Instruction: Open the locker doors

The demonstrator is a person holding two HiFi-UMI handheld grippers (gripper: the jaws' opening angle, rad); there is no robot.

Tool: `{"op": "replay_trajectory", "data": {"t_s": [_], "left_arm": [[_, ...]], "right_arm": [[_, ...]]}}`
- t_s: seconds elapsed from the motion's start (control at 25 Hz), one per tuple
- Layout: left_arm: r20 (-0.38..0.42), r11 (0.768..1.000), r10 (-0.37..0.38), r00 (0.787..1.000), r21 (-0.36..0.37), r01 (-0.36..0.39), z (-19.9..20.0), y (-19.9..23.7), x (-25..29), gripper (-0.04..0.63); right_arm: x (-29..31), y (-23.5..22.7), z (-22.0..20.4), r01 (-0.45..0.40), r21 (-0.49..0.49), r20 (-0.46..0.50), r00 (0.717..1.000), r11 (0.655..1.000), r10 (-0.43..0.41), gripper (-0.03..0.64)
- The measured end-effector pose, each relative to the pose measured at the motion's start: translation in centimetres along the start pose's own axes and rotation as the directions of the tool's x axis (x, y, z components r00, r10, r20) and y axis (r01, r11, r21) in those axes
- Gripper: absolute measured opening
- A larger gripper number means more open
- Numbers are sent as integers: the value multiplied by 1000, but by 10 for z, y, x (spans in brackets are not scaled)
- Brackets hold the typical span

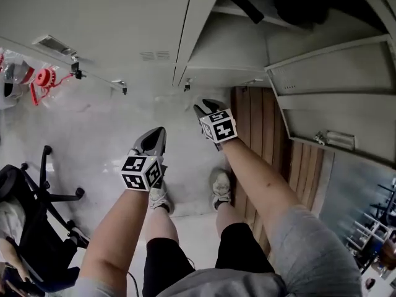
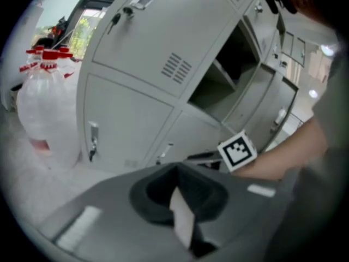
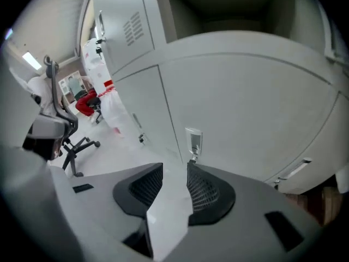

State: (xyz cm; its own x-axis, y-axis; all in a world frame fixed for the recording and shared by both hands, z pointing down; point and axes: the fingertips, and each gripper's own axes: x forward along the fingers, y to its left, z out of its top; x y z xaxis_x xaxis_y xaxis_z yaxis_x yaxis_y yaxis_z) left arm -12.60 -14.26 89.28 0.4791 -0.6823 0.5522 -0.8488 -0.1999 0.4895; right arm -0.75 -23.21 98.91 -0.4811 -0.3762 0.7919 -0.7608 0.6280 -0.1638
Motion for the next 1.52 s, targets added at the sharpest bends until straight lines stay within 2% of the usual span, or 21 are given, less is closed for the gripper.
{"op": "replay_trajectory", "data": {"t_s": [0.16, 0.4, 0.68, 0.84, 0.96, 1.04, 1.12, 1.2, 1.28, 1.52], "left_arm": [[12, 1000, 5, 1000, -29, -5, -22, 43, 37, 3], [22, 999, 10, 1000, -49, -9, -41, 78, 70, 3], [34, 998, -1, 999, -64, 3, -41, 85, 85, 3], [36, 998, -12, 999, -66, 15, -42, 81, 84, 3], [25, 998, -14, 1000, -66, 16, -51, 77, 82, 5], [14, 997, -15, 1000, -73, 16, -59, 74, 81, 5], [5, 996, -13, 1000, -84, 14, -67, 71, 78, 5], [4, 995, -14, 1000, -95, 14, -71, 68, 76, 5], [5, 995, -14, 1000, -99, 14, -73, 66, 75, 5], [-16, 994, 5, 1000, -109, -7, -85, 69, 65, 5]], "right_arm": [[65, -23, 16, 55, 32, 40, 998, 998, -56, 130], [117, -31, 33, 99, -2, 70, 993, 995, -99, 130], [131, -31, 46, 159, 31, 96, 982, 987, -161, 140], [128, -23, 39, 159, -23, 83, 984, 987, -157, 146], [114, -10, 18, 142, -43, 78, 987, 989, -138, 146], [98, -1, -5, 138, -4, 76, 988, 990, -138, 151], [82, 5, -29, 148, 94, 73, 985, 984, -155, 159], [67, 2, -48, 164, 242, 64, 981, 956, -185, 166], [56, -4, -59, 159, 361, 47, 981, 919, -188, 142], [34, -8, -91, 103, 471, 15, 992, 876, -125, 144]]}}
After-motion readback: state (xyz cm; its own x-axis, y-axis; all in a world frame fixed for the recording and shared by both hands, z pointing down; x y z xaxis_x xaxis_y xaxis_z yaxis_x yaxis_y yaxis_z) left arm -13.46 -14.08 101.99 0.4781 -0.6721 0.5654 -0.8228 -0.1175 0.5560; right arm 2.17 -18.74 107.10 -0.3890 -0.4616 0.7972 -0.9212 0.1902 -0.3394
